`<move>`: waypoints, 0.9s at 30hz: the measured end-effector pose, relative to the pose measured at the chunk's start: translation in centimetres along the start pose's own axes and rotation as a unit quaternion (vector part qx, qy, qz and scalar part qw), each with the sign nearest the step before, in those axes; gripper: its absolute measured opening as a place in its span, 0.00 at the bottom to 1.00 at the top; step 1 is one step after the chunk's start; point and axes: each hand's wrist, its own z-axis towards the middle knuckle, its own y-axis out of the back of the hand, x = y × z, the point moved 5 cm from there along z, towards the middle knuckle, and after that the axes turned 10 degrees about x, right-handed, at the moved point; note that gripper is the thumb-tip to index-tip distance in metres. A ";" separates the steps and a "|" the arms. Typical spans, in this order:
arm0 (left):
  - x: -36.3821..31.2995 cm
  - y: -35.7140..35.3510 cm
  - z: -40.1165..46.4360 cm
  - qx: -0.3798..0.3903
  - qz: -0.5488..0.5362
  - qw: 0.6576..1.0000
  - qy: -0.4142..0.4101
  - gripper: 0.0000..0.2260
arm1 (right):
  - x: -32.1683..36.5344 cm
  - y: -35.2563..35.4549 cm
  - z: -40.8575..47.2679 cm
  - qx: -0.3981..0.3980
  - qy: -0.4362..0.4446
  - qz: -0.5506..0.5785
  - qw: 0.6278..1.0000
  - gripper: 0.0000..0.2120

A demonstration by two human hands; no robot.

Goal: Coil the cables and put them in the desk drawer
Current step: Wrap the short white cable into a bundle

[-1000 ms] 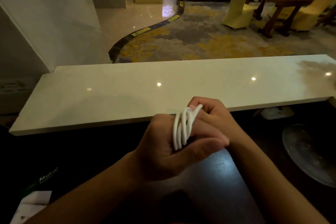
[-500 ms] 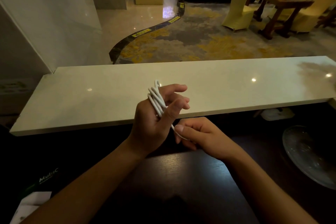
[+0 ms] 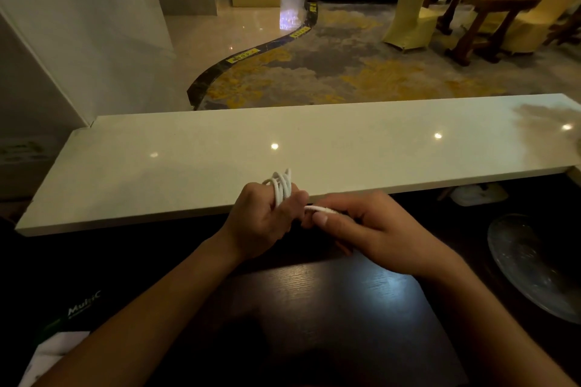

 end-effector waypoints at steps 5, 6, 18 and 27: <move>-0.8 -1.0 -0.3 0.084 -0.085 0.992 0.046 0.27 | -0.5 1.3 0.2 -0.087 0.008 0.036 0.995 0.07; -1.1 -1.1 -0.4 0.102 -0.092 0.989 0.049 0.29 | -0.7 1.6 0.2 -0.102 0.011 0.048 0.994 0.08; -2.2 -3.2 -1.3 0.308 -0.068 0.939 0.138 0.19 | -0.5 2.3 0.1 -0.146 0.061 0.184 0.970 0.10; -2.7 -3.0 -1.2 0.235 -0.148 0.951 0.138 0.20 | -1.5 0.9 0.4 -0.088 0.028 0.189 0.978 0.05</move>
